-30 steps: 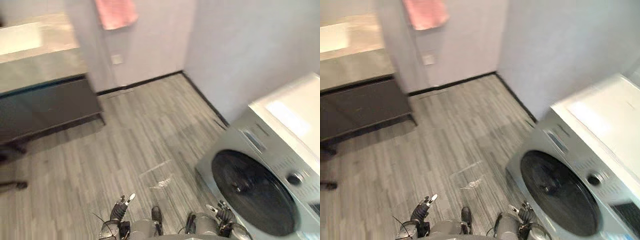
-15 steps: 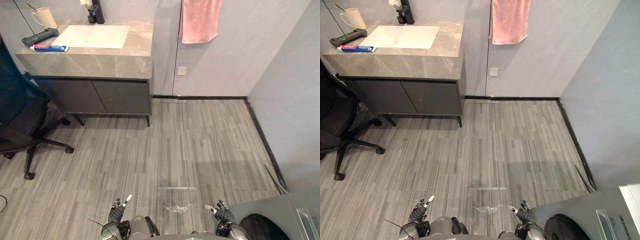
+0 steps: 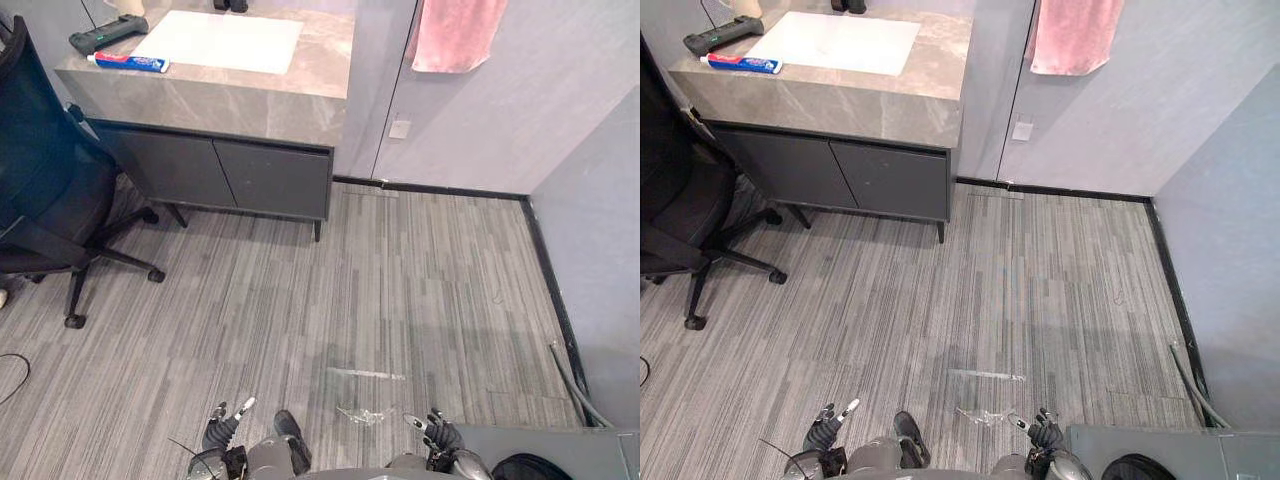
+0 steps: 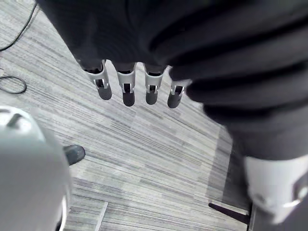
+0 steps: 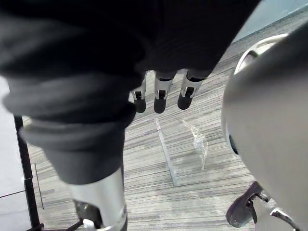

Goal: Pick up the laundry basket with both hands and put the clothes into the washing machine.

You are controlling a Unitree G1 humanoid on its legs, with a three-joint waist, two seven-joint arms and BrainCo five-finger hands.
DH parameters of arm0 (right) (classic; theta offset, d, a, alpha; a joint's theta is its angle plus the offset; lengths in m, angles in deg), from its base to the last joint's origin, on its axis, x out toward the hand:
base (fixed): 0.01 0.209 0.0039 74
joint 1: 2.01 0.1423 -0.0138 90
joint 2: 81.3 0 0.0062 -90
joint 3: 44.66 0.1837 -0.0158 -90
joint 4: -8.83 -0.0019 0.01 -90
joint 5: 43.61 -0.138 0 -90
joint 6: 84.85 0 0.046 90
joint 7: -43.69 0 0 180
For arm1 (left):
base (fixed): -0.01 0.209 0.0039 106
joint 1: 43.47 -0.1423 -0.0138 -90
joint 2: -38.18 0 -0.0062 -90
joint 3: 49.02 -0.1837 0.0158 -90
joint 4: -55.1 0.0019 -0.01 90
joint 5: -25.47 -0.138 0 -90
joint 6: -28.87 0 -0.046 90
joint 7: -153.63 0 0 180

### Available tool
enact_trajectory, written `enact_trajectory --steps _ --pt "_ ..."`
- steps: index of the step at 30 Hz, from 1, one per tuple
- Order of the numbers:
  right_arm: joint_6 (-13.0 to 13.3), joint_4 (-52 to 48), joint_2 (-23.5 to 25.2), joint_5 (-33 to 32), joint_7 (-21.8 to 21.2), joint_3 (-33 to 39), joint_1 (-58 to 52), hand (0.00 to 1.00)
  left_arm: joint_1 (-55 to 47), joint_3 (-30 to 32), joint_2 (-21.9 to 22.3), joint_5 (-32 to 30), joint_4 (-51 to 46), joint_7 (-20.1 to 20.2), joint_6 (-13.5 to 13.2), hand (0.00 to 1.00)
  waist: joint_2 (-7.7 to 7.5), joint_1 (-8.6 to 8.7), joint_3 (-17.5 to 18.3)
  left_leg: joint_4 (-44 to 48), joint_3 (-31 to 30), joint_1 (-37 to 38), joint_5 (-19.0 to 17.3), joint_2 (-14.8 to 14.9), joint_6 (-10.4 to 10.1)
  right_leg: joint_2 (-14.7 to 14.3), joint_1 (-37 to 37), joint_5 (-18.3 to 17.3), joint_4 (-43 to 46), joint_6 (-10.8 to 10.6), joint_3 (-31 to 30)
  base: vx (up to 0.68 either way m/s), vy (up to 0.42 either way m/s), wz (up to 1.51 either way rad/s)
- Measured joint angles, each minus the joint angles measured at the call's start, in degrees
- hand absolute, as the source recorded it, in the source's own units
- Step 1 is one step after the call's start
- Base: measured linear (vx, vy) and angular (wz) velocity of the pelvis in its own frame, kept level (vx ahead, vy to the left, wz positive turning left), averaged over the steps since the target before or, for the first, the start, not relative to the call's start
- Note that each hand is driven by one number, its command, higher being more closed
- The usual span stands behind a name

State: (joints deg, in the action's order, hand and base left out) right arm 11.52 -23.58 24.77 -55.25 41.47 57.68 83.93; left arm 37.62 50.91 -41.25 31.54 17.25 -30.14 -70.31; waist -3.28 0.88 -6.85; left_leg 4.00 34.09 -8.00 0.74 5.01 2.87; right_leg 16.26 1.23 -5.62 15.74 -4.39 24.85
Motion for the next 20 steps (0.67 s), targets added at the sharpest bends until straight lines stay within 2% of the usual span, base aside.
enact_trajectory --steps 1,3,4,6,12,17,20 --pt "0.01 0.02 -0.01 0.01 0.14 -0.24 0.89 0.0 -0.02 -0.49 -0.69 0.0 0.05 0.1 -0.08 0.0 -1.29 -0.13 0.76 -2.58 0.79 0.02 1.66 -1.07 0.13 -0.57 -0.8 0.49 -5.17 -0.17 0.1 -0.06 -0.035 -0.3" --pt "0.08 0.01 -0.19 0.08 0.47 -0.32 1.63 0.0 -0.01 -0.52 -1.35 0.02 0.14 0.25 -0.1 0.0 -1.15 0.06 0.73 -4.89 0.86 0.11 3.38 -1.97 0.06 -1.36 -2.16 1.55 -9.99 -1.13 0.12 -0.09 -0.084 -0.21" --pt "0.07 0.04 -0.35 0.42 0.75 -0.55 1.94 0.0 -0.02 -0.6 -1.33 0.12 0.21 0.78 -0.13 0.0 -0.88 -0.06 0.74 -8.3 0.65 0.85 5.8 -3.08 -0.24 -2.08 -2.53 1.62 -12.71 -1.24 0.06 -0.13 -0.093 -0.15" --pt "-0.06 0.57 -0.58 0.86 0.77 -1.01 1.81 0.0 -0.02 -0.5 -1.03 0.15 0.3 1.21 -0.1 0.0 -0.48 0.03 0.58 -9.56 -0.51 1.5 7.11 -3.01 -1.03 -2.8 -3.42 2.21 -14.07 -2.29 0.14 -0.11 -0.083 -0.07" --pt "-0.18 1.85 -2.88 2.85 0.83 -2.17 0.48 0.0 -1.22 -0.34 1.43 0.1 2.51 2.23 -0.04 0.0 1.77 0.0 2.63 -9.99 -2.13 2.77 7.06 -1.64 -1.7 -4.23 -3.76 0.93 -13.8 -2.86 -2.02 -0.1 -0.057 -0.09" --pt "-0.27 2.98 -2.48 3.24 0.82 -2.5 -0.12 0.0 -1.22 -0.27 1.48 0.0 2.62 2.44 -0.03 0.0 1.52 -0.02 2.99 -9.98 -1.66 2.8 6.49 -1.92 -1.1 -4.37 -3.26 0.97 -13.85 -2.78 -4.74 -0.02 0.017 -0.05" --pt "-0.27 3.18 -2.22 3.25 0.81 -2.76 -0.09 0.0 -1.21 -0.27 1.32 -0.02 2.88 2.44 -0.03 0.0 0.99 -0.04 3.48 -9.98 -1.13 2.83 5.83 -2.26 -0.49 -4.04 -2.96 1.52 -14.01 -1.94 -6.1 0.03 0.017 -0.06"
